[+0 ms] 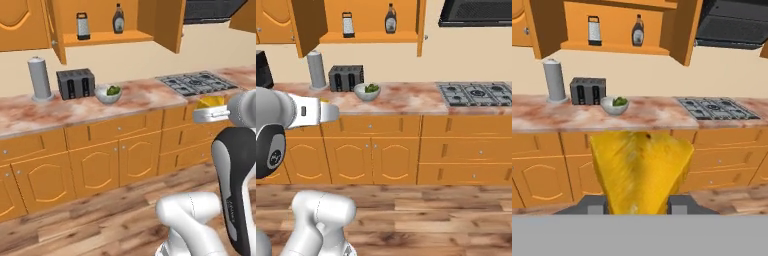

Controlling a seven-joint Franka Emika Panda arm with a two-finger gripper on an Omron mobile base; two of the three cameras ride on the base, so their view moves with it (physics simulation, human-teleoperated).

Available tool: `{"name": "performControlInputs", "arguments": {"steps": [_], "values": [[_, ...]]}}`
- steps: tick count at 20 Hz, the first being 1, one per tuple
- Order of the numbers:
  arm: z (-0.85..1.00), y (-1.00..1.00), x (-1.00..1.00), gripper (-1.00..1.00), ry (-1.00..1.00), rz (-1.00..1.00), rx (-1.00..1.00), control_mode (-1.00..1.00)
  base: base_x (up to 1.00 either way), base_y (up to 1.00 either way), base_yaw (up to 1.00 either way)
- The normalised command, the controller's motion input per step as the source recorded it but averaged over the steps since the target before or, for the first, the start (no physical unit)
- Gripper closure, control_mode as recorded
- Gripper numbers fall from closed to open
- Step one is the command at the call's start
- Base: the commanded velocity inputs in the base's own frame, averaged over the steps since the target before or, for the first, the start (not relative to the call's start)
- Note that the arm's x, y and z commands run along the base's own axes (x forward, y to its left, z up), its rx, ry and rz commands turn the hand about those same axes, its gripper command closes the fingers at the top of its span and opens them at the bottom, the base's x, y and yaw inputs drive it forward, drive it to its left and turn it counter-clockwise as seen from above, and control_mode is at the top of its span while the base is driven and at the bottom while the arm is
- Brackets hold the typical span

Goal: Pick the cheese from the fridge and the cheese grater from the cabinet and place them next to the salad bowl.

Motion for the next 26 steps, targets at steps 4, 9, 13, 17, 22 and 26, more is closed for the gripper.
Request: {"name": "performControlInputs", "arguments": {"steps": [4, 9, 13, 17, 22, 26], "values": [[0.00, 0.00, 0.00, 1.00, 0.00, 0.00, 0.00, 1.00, 0.92, 0.10, 0.28], [0.00, 0.00, 0.00, 1.00, 0.00, 0.00, 0.00, 1.00, 0.99, 0.02, 0.14], [0.00, 0.00, 0.00, 1.00, 0.00, 0.00, 0.00, 1.00, 0.91, -0.34, 0.01], [0.00, 0.00, 0.00, 1.00, 0.00, 0.00, 0.00, 1.00, 1.00, 0.35, 0.00], [0.00, 0.00, 0.00, 1.00, 0.00, 0.00, 0.00, 1.00, 0.82, 0.30, 0.00], [0.00, 0.00, 0.00, 1.00, 0.00, 0.00, 0.00, 1.00, 0.64, 0.01, 0.01]]}}
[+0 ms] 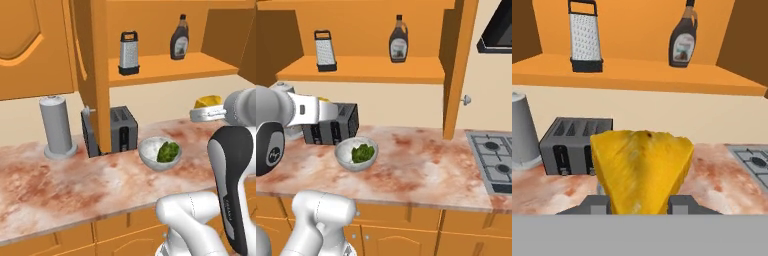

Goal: Pick the cheese from the fridge and the cheese grater from the cabinet and place them next to the salad bowl.

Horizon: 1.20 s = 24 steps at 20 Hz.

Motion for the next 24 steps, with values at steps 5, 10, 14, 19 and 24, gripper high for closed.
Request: {"name": "performControlInputs", "arguments": {"steps": [5, 10, 14, 19, 24], "values": [[0.00, 0.00, 0.00, 1.00, 0.00, 0.00, 0.00, 1.00, 0.56, -0.01, 0.10], [0.00, 0.00, 0.00, 1.00, 0.00, 0.00, 0.00, 1.00, 0.36, -0.42, 0.25], [0.00, 0.00, 0.00, 1.00, 0.00, 0.00, 0.00, 1.00, 0.69, -0.48, 0.25], [0.00, 0.00, 0.00, 1.00, 0.00, 0.00, 0.00, 1.00, 0.85, -0.20, 0.02], [0.00, 0.00, 0.00, 1.00, 0.00, 0.00, 0.00, 1.00, 1.00, -0.17, -0.11]]}}
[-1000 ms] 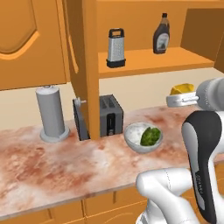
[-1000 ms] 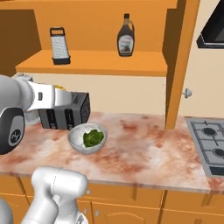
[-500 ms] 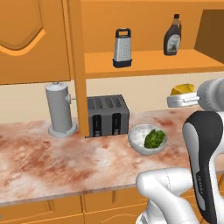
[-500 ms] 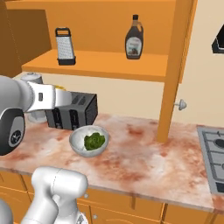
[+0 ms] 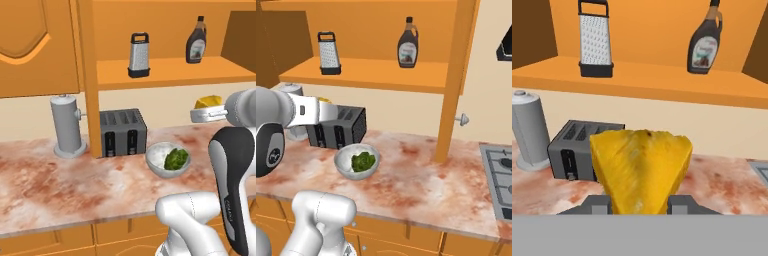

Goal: Pick the cheese from the fridge and the cheese grater from the cabinet and place them next to the salad bowl.

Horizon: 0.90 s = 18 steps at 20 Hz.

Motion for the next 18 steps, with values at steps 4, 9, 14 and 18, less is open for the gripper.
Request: {"name": "performControlInputs", "arguments": {"steps": [4, 9, 14, 18], "values": [[0.00, 0.00, 0.00, 1.00, 0.00, 0.00, 0.00, 1.00, 1.00, -0.11, -0.25], [0.00, 0.00, 0.00, 1.00, 0.00, 0.00, 0.00, 1.00, 0.78, -0.34, -0.13], [-0.36, -0.43, 0.04, 1.00, 0.03, 0.00, 0.02, -1.00, 0.08, -0.11, -0.02], [-0.41, -0.45, 0.11, 1.00, 0.07, 0.00, 0.00, -1.00, 0.00, 0.00, 0.00]]}}
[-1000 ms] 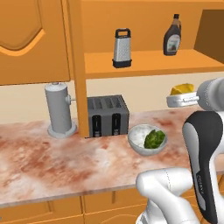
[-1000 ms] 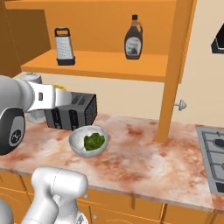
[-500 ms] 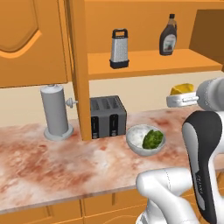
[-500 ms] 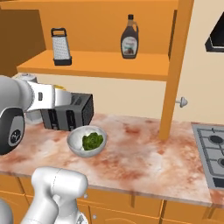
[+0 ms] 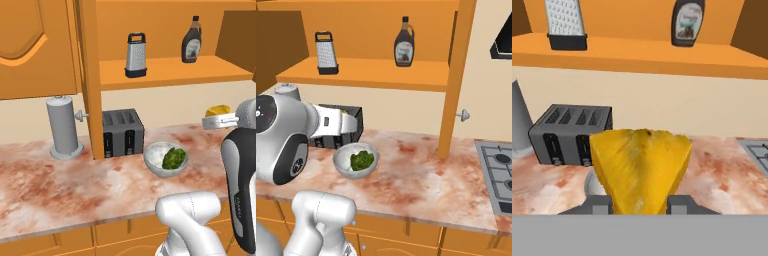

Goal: Pick the cheese from the fridge and the cheese grater from the cabinet and place them next to the salad bowl.

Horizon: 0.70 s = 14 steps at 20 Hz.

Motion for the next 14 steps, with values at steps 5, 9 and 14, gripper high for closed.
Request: {"name": "performControlInputs", "arguments": {"steps": [5, 9, 14], "values": [[-0.53, -0.20, 0.14, 1.00, 0.06, 0.00, -0.02, -1.00, 0.00, 0.00, 0.00], [-0.60, -0.19, 0.19, 1.00, 0.11, 0.00, -0.03, -1.00, 0.00, 0.00, 0.00], [-0.43, -0.25, 0.35, 1.00, 0.10, 0.00, 0.00, -1.00, 0.00, 0.00, 0.00]]}}
